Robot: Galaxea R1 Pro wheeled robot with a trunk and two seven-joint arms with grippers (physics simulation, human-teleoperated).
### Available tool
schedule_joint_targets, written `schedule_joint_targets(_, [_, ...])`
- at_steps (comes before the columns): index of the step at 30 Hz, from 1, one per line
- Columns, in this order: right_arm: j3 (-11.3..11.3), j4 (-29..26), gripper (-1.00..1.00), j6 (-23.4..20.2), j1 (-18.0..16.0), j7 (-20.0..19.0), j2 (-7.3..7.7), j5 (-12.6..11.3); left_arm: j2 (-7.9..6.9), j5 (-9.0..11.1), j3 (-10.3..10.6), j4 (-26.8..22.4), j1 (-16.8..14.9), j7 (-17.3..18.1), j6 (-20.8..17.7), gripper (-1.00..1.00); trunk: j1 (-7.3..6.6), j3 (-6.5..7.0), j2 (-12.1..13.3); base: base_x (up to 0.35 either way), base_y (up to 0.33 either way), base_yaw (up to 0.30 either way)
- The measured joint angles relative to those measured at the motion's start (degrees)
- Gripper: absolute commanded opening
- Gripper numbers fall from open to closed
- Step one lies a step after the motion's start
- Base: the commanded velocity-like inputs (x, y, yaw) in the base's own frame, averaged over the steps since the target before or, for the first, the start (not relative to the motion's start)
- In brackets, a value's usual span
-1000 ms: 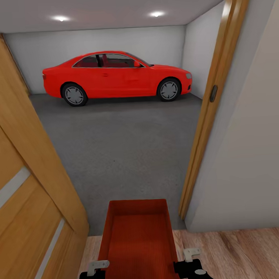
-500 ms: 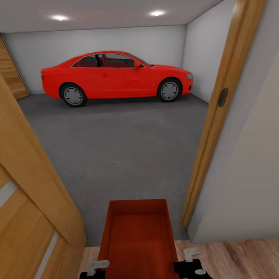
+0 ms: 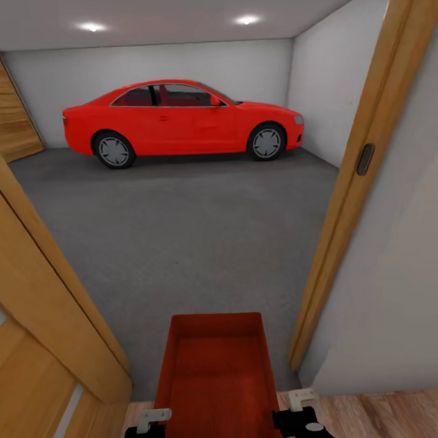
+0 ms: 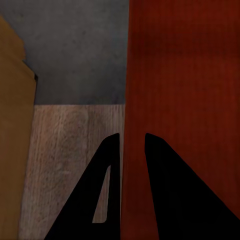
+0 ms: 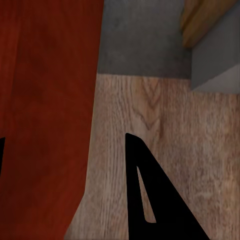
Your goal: Move the two storage containers from the living room to the garage. In the garage, place one container on the floor and stack the other container on top of it (either order is fine).
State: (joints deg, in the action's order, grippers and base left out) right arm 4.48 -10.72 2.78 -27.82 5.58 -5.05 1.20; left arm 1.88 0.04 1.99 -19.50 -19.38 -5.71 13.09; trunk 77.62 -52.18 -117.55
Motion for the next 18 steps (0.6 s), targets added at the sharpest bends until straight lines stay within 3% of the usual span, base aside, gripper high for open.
schedule_joint_targets(18, [-0.04, 0.00, -1.00, 0.00, 0.00, 0.04, -0.03, 0.02, 0.00, 0.01, -0.01, 0.00, 0.00, 0.00, 0.00, -1.00, 0.01, 0.00, 0.00, 0.031, 0.039, 0.000])
